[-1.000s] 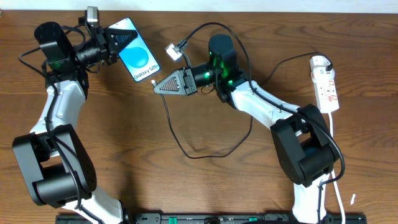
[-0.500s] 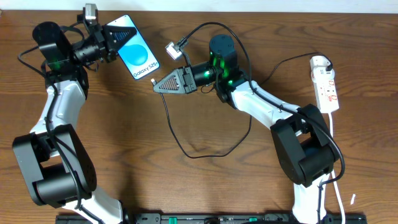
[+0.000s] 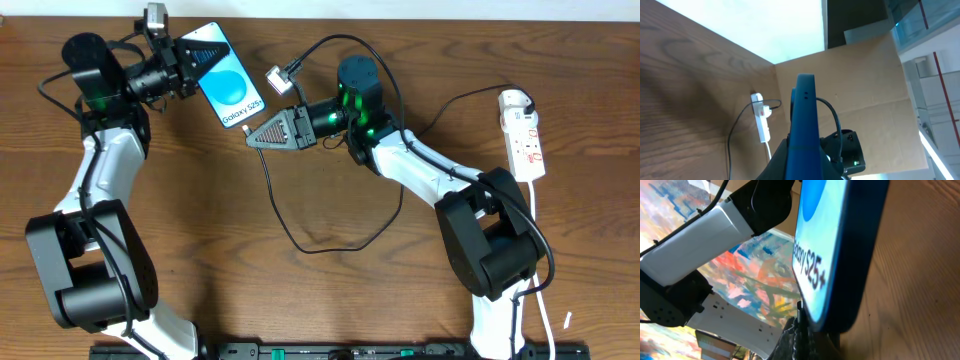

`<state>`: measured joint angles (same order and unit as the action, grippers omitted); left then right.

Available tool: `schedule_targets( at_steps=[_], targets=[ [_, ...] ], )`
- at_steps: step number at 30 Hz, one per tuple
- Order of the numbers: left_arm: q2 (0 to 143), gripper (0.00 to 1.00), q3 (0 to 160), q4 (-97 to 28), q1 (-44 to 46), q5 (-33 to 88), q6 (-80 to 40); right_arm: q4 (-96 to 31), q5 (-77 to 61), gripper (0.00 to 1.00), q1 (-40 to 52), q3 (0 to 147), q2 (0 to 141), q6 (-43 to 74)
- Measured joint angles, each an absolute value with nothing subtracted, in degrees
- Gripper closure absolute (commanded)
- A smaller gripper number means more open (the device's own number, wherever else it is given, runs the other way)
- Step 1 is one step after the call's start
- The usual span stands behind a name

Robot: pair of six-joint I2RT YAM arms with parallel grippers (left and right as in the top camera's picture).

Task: Plug charger to phone and switch on socket
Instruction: 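Move the plug toward the phone's bottom port with the right gripper, then push the USB-C plug up into the phone's bottom port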

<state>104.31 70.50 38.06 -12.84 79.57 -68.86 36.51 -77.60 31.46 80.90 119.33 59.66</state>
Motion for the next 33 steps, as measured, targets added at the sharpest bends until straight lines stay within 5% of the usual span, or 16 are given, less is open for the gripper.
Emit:
schedule_targets(
  at_steps=[33],
  targets=[
    [104.3, 0.93, 70.5, 38.2, -12.9, 80.6, -68.8, 38.4, -77.8, 0.99, 30.2, 80.9, 119.3, 59.9]
  ],
)
